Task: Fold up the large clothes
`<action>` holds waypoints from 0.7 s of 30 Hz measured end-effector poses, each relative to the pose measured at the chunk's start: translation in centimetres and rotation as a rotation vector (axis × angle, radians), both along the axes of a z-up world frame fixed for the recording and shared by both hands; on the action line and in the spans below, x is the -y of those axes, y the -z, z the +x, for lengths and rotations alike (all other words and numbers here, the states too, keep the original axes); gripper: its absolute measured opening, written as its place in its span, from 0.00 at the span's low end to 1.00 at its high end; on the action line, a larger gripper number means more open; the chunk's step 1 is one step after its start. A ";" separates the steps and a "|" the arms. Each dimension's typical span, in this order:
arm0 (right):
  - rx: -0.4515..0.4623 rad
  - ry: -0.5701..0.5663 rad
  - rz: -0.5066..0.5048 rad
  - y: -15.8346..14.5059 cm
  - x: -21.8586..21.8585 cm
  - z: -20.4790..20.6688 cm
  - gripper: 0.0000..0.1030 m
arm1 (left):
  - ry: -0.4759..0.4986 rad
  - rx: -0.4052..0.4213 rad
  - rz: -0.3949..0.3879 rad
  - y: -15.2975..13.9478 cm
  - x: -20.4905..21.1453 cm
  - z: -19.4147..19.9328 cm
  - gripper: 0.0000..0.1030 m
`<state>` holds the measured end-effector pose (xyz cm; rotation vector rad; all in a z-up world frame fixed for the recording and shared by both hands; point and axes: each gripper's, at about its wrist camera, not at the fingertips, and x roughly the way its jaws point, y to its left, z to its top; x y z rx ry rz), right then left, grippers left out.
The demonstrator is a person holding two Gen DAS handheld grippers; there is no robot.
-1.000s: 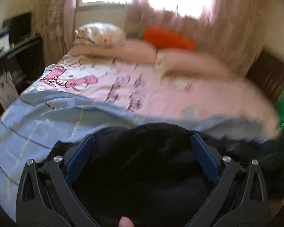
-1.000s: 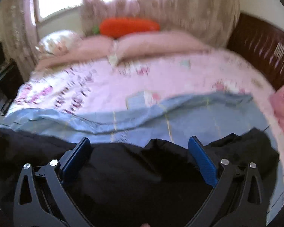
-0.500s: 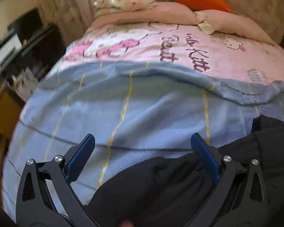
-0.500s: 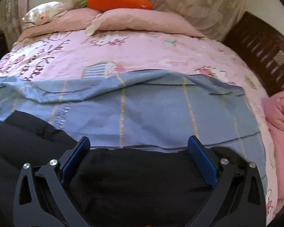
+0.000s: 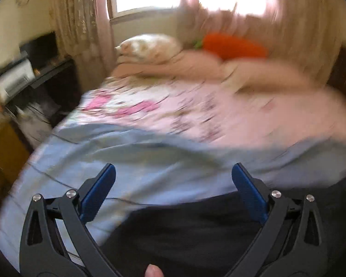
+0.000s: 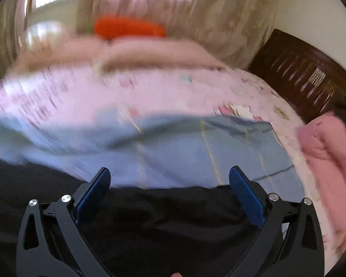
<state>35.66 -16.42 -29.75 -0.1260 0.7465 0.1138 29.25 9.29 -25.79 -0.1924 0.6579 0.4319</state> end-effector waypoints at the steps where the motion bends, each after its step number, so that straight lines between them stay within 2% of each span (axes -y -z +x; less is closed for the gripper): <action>1: -0.018 -0.022 0.040 -0.1 -1.1 -0.2 0.99 | 0.024 0.015 -0.045 -0.3 1.0 0.4 0.98; 3: -0.048 -0.068 0.056 1.1 -3.0 -0.1 0.99 | 0.058 -0.013 -0.154 1.6 3.2 2.2 0.98; 5: -0.074 -0.068 -0.008 3.5 -3.7 0.6 0.99 | 0.053 -0.117 -0.151 5.0 4.2 3.9 0.98; 6: -0.106 -0.048 -0.029 5.0 -3.1 1.3 0.99 | 0.043 -0.187 -0.163 7.2 3.9 4.9 0.98; 7: -0.131 -0.036 -0.016 5.8 -2.3 1.9 0.99 | 0.027 -0.214 -0.199 8.1 3.1 5.3 0.98; 8: -0.156 -0.019 0.022 6.4 -0.6 2.8 0.99 | -0.001 -0.218 -0.276 9.0 1.6 5.6 0.98; 9: -0.150 0.008 0.007 6.5 0.6 3.4 0.99 | -0.015 -0.213 -0.310 9.3 0.6 5.7 0.98; 10: -0.137 0.025 -0.032 6.4 1.2 3.9 0.99 | -0.028 -0.232 -0.272 9.5 -0.6 6.1 0.98; 13: -0.153 0.016 -0.100 6.6 3.3 5.8 0.99 | -0.016 -0.334 0.009 11.1 -3.0 6.5 0.98; 14: -0.153 0.009 -0.098 6.7 3.6 5.9 0.99 | -0.015 -0.358 0.055 11.9 -4.4 6.1 0.98; 15: -0.139 0.017 -0.106 6.5 3.9 6.1 0.99 | -0.024 -0.358 0.020 12.4 -6.1 5.7 0.98; 16: -0.113 0.083 -0.156 6.5 4.6 6.4 0.99 | -0.059 -0.345 -0.042 12.8 -8.0 4.9 0.98; 17: -0.114 0.120 -0.122 6.6 6.0 6.6 0.99 | -0.085 -0.333 -0.070 13.1 -9.3 4.5 0.98; 18: -0.136 0.145 -0.038 6.9 7.7 6.7 0.99 | -0.094 -0.327 -0.082 13.4 -9.8 4.3 0.98; 21: -0.251 0.301 0.175 9.3 13.2 8.3 0.99 | -0.102 -0.279 -0.135 14.4 -10.8 4.3 0.98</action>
